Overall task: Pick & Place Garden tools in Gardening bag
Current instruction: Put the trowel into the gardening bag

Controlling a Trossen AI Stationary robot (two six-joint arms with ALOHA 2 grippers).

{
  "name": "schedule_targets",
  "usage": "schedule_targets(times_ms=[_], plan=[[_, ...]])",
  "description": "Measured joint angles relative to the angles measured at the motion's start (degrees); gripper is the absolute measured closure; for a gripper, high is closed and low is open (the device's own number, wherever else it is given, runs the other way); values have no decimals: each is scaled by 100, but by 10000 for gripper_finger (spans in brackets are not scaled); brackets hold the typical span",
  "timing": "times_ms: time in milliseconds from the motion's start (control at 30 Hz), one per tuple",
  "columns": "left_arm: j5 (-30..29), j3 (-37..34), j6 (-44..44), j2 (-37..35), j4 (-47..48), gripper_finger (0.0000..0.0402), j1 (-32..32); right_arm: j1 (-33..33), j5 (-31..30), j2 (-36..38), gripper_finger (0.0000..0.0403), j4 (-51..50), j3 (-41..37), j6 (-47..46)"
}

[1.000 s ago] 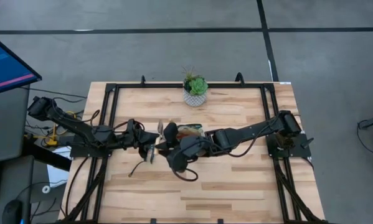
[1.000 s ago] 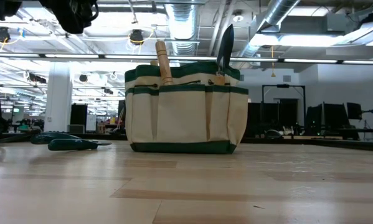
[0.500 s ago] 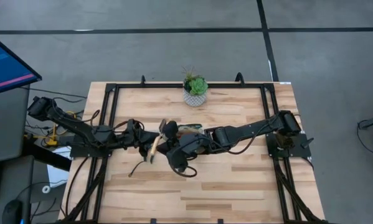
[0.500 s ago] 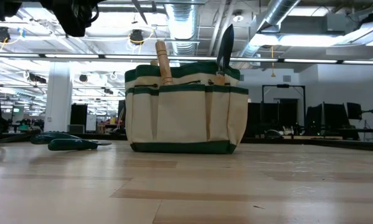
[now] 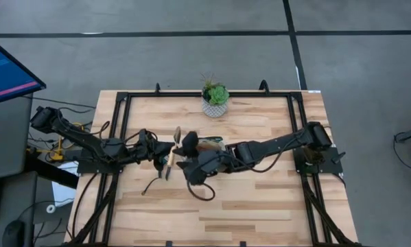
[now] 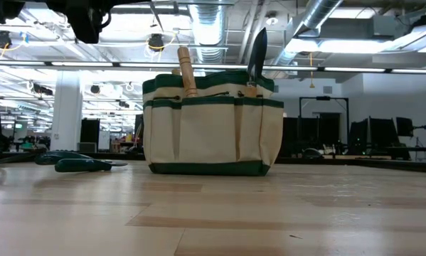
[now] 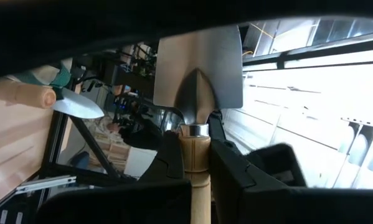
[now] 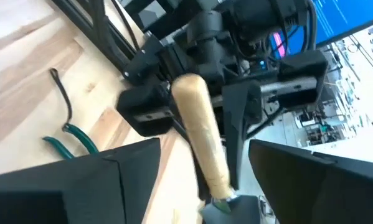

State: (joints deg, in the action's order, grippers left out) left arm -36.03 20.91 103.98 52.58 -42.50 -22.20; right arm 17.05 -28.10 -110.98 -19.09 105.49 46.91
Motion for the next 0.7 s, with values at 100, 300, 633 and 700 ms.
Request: schedule_targets(times_ms=[100,300,633,700], plan=[[-88,68,34,92,3,395,6,-116,169,0,167,9,0,-26],[-54,319,96,416,14,396,15,-222,389,-2,190,48,0,-43],[-255,352,152,554,-15,395,52,-161,293,-4,239,-19,0,-43],[-266,352,151,554,-17,395,52,-140,293,-4,257,-29,-1,-66]])
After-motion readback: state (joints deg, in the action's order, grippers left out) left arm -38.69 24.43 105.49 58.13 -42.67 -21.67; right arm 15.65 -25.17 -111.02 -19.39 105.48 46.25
